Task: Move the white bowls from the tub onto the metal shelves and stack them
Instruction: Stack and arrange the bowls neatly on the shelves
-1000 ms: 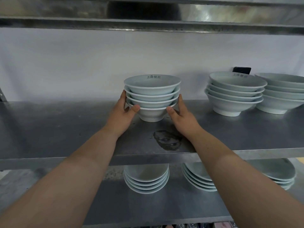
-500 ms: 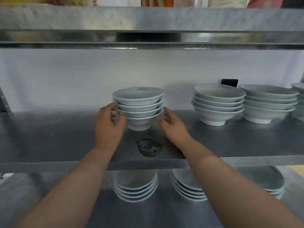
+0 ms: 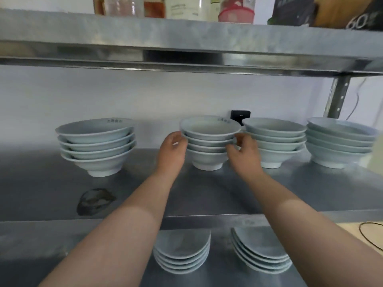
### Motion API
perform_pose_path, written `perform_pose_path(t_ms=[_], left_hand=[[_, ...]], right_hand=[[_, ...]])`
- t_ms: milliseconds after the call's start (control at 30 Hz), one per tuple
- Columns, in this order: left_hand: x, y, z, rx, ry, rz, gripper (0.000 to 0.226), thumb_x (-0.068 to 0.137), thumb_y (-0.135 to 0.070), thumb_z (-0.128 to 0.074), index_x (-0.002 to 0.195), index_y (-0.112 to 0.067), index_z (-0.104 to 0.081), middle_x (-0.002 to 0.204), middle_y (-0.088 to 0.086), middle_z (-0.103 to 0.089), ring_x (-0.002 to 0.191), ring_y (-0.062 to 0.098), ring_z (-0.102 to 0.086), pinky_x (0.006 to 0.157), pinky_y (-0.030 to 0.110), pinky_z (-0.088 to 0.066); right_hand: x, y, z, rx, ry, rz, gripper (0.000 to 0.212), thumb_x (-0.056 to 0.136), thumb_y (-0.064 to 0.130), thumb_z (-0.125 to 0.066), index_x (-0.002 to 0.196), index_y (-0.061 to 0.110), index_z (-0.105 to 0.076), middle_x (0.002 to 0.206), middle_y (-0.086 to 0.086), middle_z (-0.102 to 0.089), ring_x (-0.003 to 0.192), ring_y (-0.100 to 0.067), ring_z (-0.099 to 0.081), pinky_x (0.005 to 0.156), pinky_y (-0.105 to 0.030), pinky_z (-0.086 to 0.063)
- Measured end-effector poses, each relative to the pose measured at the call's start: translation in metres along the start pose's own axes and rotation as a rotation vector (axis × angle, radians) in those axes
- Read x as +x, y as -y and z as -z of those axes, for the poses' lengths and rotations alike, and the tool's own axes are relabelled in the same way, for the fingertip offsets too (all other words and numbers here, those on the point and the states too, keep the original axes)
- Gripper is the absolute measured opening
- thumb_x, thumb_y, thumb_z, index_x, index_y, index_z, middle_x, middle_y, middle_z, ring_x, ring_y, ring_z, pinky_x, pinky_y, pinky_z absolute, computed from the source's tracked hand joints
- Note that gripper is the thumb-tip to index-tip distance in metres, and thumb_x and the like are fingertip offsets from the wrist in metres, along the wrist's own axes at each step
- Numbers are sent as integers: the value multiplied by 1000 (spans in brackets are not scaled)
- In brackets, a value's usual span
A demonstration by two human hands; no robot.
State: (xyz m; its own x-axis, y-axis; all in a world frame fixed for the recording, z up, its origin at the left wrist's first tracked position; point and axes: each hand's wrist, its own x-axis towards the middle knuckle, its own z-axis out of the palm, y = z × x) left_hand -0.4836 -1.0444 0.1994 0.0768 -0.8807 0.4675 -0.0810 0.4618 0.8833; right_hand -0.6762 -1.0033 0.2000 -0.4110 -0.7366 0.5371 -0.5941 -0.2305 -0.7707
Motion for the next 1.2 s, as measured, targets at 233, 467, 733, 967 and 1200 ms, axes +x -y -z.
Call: perform_pose_path(t_ms=[233, 467, 733, 967, 1200], left_hand=[[11, 47, -5, 57, 113, 199, 73, 80, -53, -58, 147, -30, -40, 145, -7, -49, 125, 14, -54, 104, 38, -46], [5, 36, -12, -90, 171, 226, 29, 98, -21, -53, 113, -46, -60, 124, -10, -65, 114, 10, -62, 91, 26, -52], [-9, 28, 26, -149, 105, 220, 21, 98, -20, -53, 110, -33, -63, 117, 1, -68, 117, 21, -61, 85, 25, -54], [-12, 40, 71, -43, 165, 196, 55, 92, -35, -61, 144, -29, -45, 142, 3, -54, 121, 14, -58, 83, 22, -56], [-18, 49, 71, -86, 133, 216, 74, 80, -52, -68, 147, -41, -38, 141, -3, -54, 114, 14, -63, 94, 37, -55]], right_hand=[[7, -39, -9, 141, 191, -100, 67, 84, 51, -52, 143, 20, -41, 128, -3, -58, 115, -19, -53, 97, -33, -42], [4, -36, -7, 121, 185, -27, 30, 88, 35, -55, 113, 18, -56, 86, -3, -64, 78, -15, -57, 72, -30, -41], [-19, -17, -5, 58, 309, 41, 41, 91, 41, -52, 131, 32, -50, 116, 4, -68, 106, -15, -61, 80, -26, -39], [-42, 10, -20, 48, 326, -23, 47, 91, 40, -51, 137, 37, -44, 124, 3, -65, 114, -22, -59, 91, -35, -46], [-58, 20, -23, 122, 268, -80, 55, 98, 34, -52, 149, 34, -32, 130, 7, -58, 120, -12, -53, 91, -20, -32]])
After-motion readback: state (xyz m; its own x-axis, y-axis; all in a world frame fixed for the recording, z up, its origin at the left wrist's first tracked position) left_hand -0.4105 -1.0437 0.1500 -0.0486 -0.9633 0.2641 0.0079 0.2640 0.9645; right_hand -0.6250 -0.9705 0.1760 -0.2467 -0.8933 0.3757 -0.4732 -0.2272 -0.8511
